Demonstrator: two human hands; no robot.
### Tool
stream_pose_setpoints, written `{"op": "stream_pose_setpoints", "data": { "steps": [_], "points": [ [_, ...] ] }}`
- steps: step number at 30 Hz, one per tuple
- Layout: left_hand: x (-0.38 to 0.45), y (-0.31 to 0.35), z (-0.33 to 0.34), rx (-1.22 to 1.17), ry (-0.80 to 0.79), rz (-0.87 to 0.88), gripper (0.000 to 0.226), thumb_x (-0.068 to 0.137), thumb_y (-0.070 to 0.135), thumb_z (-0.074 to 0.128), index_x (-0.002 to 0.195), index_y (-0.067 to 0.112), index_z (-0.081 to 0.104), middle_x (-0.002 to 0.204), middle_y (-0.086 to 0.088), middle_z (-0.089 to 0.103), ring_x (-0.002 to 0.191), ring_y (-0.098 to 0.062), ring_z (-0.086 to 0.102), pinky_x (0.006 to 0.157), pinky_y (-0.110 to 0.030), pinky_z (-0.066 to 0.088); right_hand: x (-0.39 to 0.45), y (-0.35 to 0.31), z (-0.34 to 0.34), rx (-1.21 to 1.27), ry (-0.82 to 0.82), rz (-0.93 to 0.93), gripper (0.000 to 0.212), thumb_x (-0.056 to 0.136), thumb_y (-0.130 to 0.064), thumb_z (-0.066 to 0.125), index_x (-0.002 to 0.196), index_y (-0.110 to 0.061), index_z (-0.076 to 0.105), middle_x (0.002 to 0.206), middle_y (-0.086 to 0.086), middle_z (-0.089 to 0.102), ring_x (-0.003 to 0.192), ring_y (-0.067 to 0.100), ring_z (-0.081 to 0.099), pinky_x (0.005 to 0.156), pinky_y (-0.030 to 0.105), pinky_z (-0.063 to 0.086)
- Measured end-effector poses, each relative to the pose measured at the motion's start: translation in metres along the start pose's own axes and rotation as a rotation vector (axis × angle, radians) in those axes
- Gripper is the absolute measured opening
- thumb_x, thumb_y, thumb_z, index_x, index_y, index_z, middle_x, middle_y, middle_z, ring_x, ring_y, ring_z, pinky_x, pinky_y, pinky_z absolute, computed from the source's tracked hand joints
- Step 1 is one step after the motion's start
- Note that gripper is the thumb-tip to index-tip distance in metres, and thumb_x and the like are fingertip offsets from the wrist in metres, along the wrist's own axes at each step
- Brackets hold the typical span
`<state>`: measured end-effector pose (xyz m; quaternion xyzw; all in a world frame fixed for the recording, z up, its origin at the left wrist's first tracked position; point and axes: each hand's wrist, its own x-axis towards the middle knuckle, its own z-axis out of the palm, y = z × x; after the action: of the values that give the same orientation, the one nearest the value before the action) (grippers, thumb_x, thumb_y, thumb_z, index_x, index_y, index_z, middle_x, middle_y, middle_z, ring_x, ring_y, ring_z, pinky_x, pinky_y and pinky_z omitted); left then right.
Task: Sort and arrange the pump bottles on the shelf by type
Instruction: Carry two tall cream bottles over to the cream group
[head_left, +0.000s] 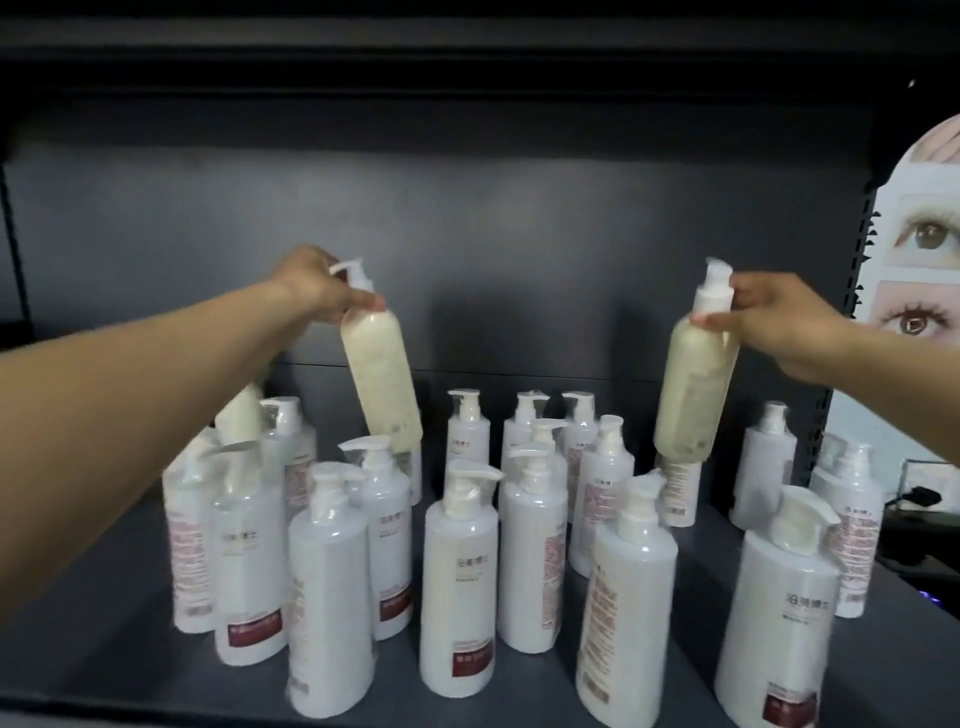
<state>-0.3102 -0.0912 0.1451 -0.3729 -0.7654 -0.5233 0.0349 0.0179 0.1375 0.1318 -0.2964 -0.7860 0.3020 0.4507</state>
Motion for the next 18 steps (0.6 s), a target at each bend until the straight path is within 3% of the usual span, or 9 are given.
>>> {"op": "stream_pose_setpoints", "data": {
  "steps": [3, 6, 8, 11, 15, 18],
  "points": [
    [0.003, 0.013, -0.04, -0.169, 0.042, 0.032, 0.048, 0.064, 0.015, 0.084, 0.102, 0.0, 0.058, 0.095, -0.013, 0.063, 0.077, -0.023, 0.063, 0.057, -0.027, 0.054, -0.008, -0.056, 0.016, 0.036, 0.009, -0.07, 0.032, 0.082, 0.001, 0.067, 0.113, -0.001, 0.062, 0.109, 0.015, 0.066, 0.101, 0.027, 0.063, 0.096, 0.037, 0.048],
    [0.003, 0.013, -0.09, -0.193, 0.081, 0.073, 0.046, 0.065, 0.015, 0.083, 0.1, 0.002, 0.055, 0.099, -0.012, 0.062, 0.081, -0.023, 0.064, 0.064, -0.033, 0.056, -0.028, -0.11, 0.047, 0.08, 0.005, -0.133, 0.03, 0.083, -0.001, 0.066, 0.113, -0.004, 0.061, 0.11, 0.015, 0.066, 0.106, 0.029, 0.063, 0.101, 0.043, 0.047],
    [0.003, 0.004, -0.126, -0.202, 0.077, 0.09, 0.054, 0.066, 0.015, 0.082, 0.109, 0.0, 0.055, 0.101, -0.011, 0.064, 0.079, -0.019, 0.066, 0.065, -0.033, 0.057, -0.044, -0.146, 0.077, 0.104, -0.012, -0.171, 0.029, 0.085, -0.002, 0.065, 0.114, -0.002, 0.061, 0.113, 0.017, 0.066, 0.107, 0.028, 0.063, 0.1, 0.042, 0.048],
    [0.005, -0.02, -0.178, -0.165, 0.066, 0.132, 0.053, 0.065, 0.017, 0.083, 0.109, 0.002, 0.057, 0.101, -0.009, 0.067, 0.079, -0.015, 0.067, 0.068, -0.032, 0.057, -0.066, -0.198, 0.129, 0.153, -0.042, -0.194, 0.026, 0.087, -0.005, 0.063, 0.113, -0.003, 0.061, 0.111, 0.014, 0.067, 0.105, 0.025, 0.065, 0.097, 0.04, 0.05],
    [0.005, -0.058, -0.237, -0.107, 0.053, 0.165, 0.051, 0.065, 0.018, 0.083, 0.109, 0.004, 0.059, 0.102, -0.006, 0.066, 0.087, -0.018, 0.067, 0.069, -0.03, 0.056, -0.087, -0.252, 0.207, 0.244, -0.068, -0.185, 0.008, 0.087, -0.007, 0.063, 0.093, -0.014, 0.063, 0.099, 0.005, 0.068, 0.099, 0.02, 0.067, 0.093, 0.039, 0.053],
    [0.006, -0.092, -0.267, -0.073, 0.027, 0.152, 0.044, 0.065, 0.016, 0.083, 0.101, 0.005, 0.06, 0.103, -0.007, 0.066, 0.089, -0.021, 0.067, 0.072, -0.034, 0.057, -0.097, -0.284, 0.262, 0.285, -0.086, -0.157, 0.009, 0.088, -0.008, 0.063, 0.097, -0.011, 0.062, 0.098, 0.004, 0.068, 0.095, 0.017, 0.067, 0.09, 0.037, 0.055]
  ]
}}
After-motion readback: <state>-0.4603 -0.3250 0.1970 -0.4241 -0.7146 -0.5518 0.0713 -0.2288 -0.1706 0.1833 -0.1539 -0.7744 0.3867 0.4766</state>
